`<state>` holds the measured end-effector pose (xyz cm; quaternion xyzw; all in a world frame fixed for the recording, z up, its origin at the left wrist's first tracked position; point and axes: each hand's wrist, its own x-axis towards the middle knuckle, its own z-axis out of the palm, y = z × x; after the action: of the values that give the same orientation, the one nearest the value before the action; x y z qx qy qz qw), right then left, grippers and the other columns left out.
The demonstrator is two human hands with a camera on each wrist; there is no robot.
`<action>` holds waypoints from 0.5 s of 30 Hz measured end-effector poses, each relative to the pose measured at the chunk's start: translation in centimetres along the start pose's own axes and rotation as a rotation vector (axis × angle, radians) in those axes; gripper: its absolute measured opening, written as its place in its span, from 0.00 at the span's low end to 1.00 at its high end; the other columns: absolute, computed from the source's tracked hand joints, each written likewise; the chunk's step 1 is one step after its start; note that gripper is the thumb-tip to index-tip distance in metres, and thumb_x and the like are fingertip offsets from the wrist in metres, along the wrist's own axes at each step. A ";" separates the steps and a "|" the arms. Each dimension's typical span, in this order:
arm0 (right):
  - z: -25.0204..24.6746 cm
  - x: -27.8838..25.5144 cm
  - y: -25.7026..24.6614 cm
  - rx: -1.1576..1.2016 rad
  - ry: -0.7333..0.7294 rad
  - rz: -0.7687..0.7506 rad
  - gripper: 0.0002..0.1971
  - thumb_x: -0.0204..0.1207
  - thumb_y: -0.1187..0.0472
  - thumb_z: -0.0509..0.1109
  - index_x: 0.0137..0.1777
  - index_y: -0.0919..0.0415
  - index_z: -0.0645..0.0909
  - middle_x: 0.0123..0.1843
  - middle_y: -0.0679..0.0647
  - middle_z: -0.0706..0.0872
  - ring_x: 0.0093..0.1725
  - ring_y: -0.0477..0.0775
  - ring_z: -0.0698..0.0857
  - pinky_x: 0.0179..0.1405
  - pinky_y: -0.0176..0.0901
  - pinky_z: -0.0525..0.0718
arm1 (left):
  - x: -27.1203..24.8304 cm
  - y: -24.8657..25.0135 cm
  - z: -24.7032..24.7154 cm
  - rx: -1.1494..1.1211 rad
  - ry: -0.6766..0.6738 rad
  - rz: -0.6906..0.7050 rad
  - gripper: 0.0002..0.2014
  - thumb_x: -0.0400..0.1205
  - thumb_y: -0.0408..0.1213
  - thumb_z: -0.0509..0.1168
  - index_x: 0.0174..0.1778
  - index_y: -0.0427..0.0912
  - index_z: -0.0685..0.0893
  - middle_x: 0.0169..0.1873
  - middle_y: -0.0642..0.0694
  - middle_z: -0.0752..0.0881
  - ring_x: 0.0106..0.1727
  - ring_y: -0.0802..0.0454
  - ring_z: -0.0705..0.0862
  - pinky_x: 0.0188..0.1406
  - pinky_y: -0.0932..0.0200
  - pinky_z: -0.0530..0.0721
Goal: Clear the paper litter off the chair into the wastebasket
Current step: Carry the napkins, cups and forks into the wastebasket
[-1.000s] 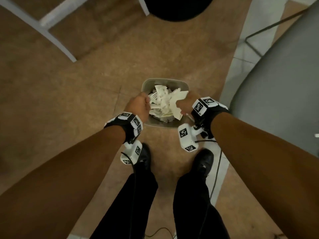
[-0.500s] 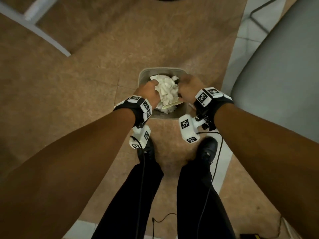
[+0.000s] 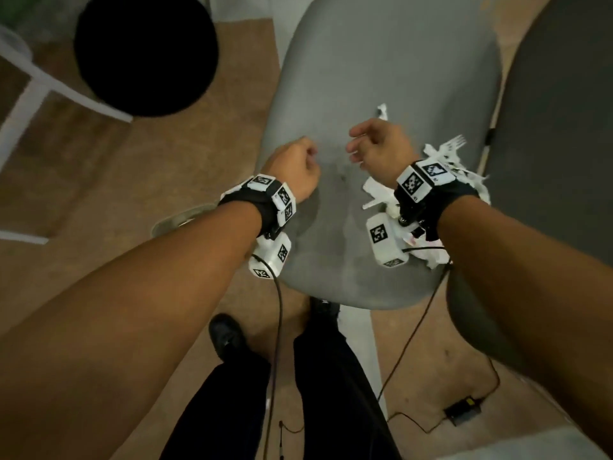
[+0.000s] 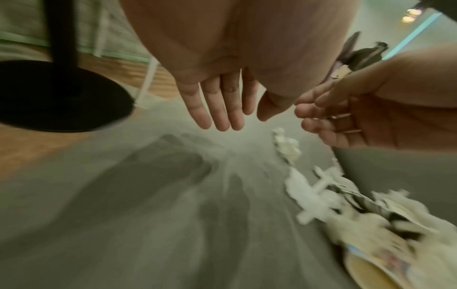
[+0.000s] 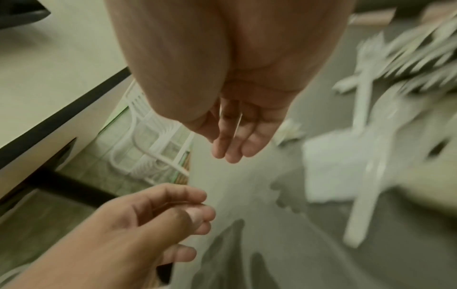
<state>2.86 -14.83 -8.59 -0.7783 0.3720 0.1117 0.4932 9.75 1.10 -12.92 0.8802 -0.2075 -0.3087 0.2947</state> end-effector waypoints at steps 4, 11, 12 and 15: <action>-8.3 0.2 3.4 -0.217 0.140 0.086 0.09 0.75 0.59 0.64 0.51 0.50 0.84 0.54 0.55 0.91 0.55 0.60 0.89 0.58 0.48 0.85 | -0.2 8.4 5.9 0.110 -0.192 0.259 0.30 0.72 0.50 0.73 0.70 0.46 0.78 0.63 0.44 0.82 0.63 0.44 0.81 0.64 0.50 0.81; -13.1 -0.2 8.2 -0.574 0.036 0.247 0.29 0.72 0.31 0.62 0.64 0.50 0.80 0.66 0.58 0.86 0.60 0.68 0.85 0.61 0.56 0.83 | -1.1 12.2 14.3 0.636 -0.374 0.584 0.48 0.60 0.63 0.75 0.79 0.59 0.69 0.78 0.45 0.68 0.77 0.40 0.66 0.73 0.38 0.66; -13.1 -0.6 8.6 -0.573 0.005 0.251 0.30 0.73 0.35 0.65 0.72 0.49 0.76 0.71 0.58 0.82 0.65 0.68 0.84 0.64 0.58 0.82 | -0.9 12.2 14.6 0.670 -0.370 0.581 0.46 0.62 0.59 0.76 0.79 0.59 0.69 0.79 0.45 0.67 0.78 0.38 0.66 0.73 0.37 0.66; -13.1 -1.0 10.2 -0.561 -0.054 0.268 0.33 0.76 0.47 0.70 0.80 0.52 0.69 0.76 0.62 0.77 0.70 0.67 0.81 0.68 0.58 0.81 | -0.1 12.4 14.9 0.725 -0.352 0.570 0.37 0.71 0.48 0.75 0.78 0.58 0.70 0.80 0.44 0.67 0.77 0.36 0.69 0.70 0.37 0.70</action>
<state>-7.36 -27.91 -8.63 -0.8249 0.4126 0.2947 0.2499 -2.49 -13.81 -14.33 0.7687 -0.5809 -0.2677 0.0024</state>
